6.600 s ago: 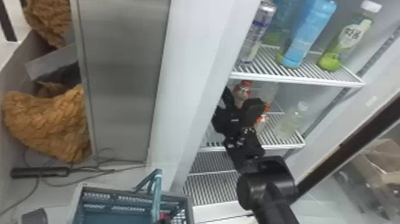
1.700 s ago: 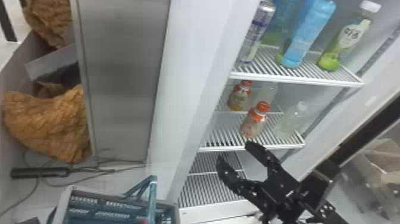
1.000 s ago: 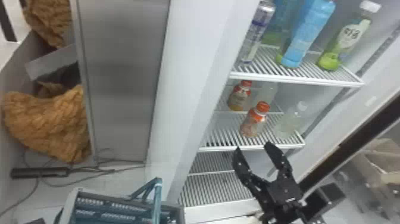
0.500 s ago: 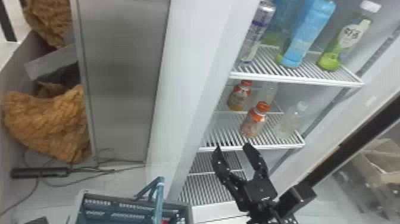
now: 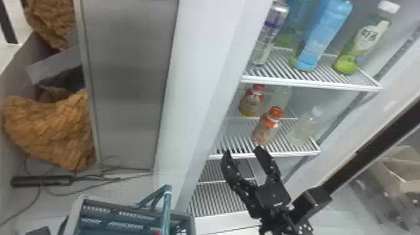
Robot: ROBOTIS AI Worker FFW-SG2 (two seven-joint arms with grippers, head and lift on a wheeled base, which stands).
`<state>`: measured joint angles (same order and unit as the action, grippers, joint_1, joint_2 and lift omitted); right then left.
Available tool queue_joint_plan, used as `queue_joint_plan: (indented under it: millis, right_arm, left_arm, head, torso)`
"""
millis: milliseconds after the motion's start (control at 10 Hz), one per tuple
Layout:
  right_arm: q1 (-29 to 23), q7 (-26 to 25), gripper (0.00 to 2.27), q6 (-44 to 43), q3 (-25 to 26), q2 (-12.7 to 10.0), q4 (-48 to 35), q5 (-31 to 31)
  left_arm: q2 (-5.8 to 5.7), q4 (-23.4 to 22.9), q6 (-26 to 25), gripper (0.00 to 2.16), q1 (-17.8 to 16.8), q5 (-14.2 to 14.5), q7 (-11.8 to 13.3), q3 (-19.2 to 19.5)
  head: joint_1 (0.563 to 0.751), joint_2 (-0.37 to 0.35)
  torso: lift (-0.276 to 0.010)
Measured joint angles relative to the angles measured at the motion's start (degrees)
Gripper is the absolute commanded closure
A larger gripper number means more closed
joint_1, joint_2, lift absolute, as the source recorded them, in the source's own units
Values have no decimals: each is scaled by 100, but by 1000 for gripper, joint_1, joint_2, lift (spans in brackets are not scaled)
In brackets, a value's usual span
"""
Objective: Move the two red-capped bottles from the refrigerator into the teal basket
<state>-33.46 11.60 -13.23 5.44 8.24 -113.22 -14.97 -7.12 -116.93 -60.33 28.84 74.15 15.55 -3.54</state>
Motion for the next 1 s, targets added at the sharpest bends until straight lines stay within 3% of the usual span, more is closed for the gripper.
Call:
queue_joint_plan:
  millis: [1000]
  right_arm:
    - [-28, -3, 237, 1, 5, 11, -56, 57]
  left_arm:
    - [-9, 0, 0, 1157, 0, 16, 0, -11]
  head:
    - [695, -350]
  torso:
    - [-224]
